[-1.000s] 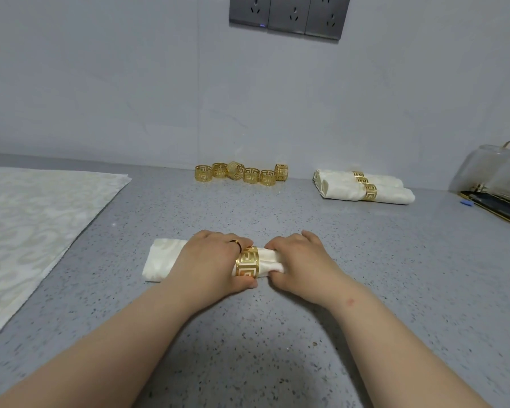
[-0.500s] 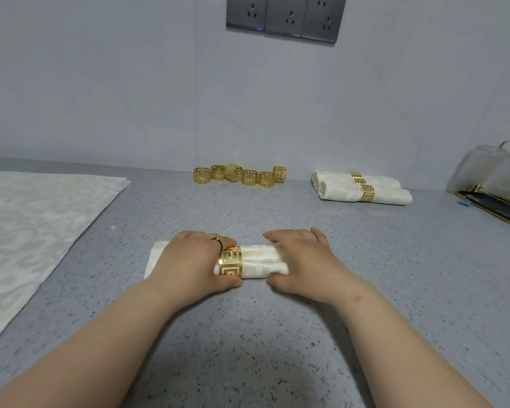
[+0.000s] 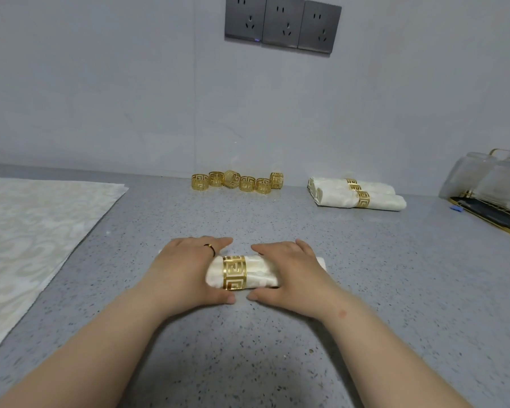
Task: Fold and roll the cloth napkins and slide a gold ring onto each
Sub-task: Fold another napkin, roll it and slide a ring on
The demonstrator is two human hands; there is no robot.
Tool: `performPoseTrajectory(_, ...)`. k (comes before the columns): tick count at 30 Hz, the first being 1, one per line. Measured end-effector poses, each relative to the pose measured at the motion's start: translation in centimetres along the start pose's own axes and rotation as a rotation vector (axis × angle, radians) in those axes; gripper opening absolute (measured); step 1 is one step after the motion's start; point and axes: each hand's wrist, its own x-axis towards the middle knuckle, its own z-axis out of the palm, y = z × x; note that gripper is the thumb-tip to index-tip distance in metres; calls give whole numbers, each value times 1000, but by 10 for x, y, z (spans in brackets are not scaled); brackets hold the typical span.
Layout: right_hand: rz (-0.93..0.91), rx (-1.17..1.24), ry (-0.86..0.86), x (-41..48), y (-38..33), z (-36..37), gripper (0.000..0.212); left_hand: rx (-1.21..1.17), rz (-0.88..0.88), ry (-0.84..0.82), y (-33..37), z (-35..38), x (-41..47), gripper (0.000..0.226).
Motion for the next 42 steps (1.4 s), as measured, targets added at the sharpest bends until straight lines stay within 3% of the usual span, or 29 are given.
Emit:
performPoseTrajectory(3, -106, 1, 95, 1, -12, 6, 70, 21, -43, -47, -14, -7, -7, 93)
performPoseTrajectory(7, -195, -44, 144, 7, -24, 18, 51, -51, -129, -136, -19, -10, -10, 66)
performPoseTrajectory(12, -187, -199, 250, 10, -30, 23, 50, -44, -143, -51, -19, -5, -9, 51)
performPoseTrajectory(14, -173, -237, 271, 10, -29, 23, 49, -86, -139, -18, -16, -5, -10, 59)
performPoseTrajectory(18, -112, -345, 321, 4, -19, 14, 46, -232, -80, 66, -11, -8, -10, 111)
performPoseTrajectory(21, -78, -372, 364, -3, 0, 3, 43, -272, -26, 99, -5, -8, -10, 137)
performPoseTrajectory(23, -23, -377, 355, -12, 15, -7, 41, -291, -10, 106, 0, -4, -10, 138)
performPoseTrajectory(27, 97, -337, 235, -31, 49, -33, 33, -330, 6, 74, 15, 2, -3, 106)
performPoseTrajectory(30, 203, -373, 115, -41, 81, -42, 36, -333, 43, -117, 32, 8, 12, 134)
performPoseTrajectory(31, 241, -387, 107, -44, 92, -43, 37, -355, 45, -147, 39, 12, 19, 127)
performPoseTrajectory(34, 358, -402, 102, -48, 121, -43, 36, -348, 49, -102, 56, 27, 40, 64)
performPoseTrajectory(36, 427, -419, 95, -47, 138, -43, 36, -310, 52, -73, 62, 36, 53, 55)
performPoseTrajectory(42, 573, -384, 93, -27, 178, -44, 38, -220, 53, -27, 63, 52, 69, 103)
